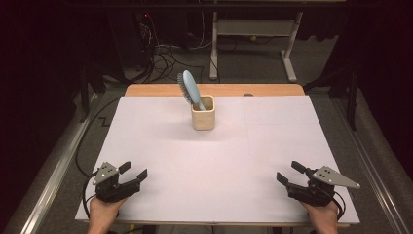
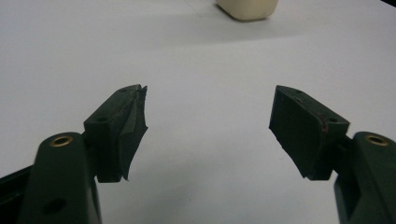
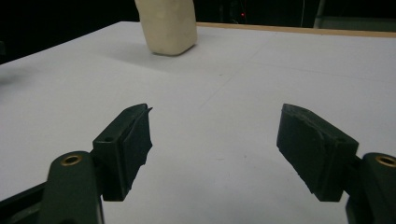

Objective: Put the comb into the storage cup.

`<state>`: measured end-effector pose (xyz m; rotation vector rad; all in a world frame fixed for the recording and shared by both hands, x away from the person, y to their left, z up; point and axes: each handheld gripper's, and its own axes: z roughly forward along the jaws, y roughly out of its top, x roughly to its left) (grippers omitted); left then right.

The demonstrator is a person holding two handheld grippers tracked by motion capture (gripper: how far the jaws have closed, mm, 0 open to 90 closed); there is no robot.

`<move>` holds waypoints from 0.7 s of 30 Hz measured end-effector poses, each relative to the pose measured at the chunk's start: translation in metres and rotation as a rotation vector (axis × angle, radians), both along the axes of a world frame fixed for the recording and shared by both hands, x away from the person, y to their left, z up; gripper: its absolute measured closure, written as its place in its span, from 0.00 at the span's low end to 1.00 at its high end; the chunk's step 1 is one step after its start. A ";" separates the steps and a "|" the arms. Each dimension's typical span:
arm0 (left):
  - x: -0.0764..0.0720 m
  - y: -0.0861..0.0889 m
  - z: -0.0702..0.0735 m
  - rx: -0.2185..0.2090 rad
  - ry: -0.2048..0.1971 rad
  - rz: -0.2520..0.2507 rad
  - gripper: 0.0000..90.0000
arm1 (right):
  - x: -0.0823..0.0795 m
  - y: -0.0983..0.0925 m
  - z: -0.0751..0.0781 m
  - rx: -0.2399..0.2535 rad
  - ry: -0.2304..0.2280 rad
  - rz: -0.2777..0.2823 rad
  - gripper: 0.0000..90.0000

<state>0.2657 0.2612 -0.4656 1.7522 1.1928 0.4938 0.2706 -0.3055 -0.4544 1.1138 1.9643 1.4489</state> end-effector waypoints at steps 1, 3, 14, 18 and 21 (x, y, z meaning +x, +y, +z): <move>0.000 0.001 -0.001 -0.001 0.003 0.003 0.31 | 0.000 0.000 0.000 -0.002 -0.003 -0.001 0.29; -0.001 0.002 -0.002 -0.006 0.005 0.005 0.31 | 0.000 0.000 0.000 -0.003 -0.003 -0.002 0.29; -0.003 0.002 -0.006 -0.010 0.007 0.015 0.31 | 0.000 0.000 0.000 -0.005 -0.001 0.001 0.29; -0.003 0.001 -0.006 -0.007 0.009 0.012 0.31 | 0.000 0.000 0.000 -0.006 0.000 0.004 0.29; -0.003 0.001 -0.006 -0.007 0.009 0.012 0.31 | 0.001 0.000 0.000 -0.007 -0.001 0.003 0.29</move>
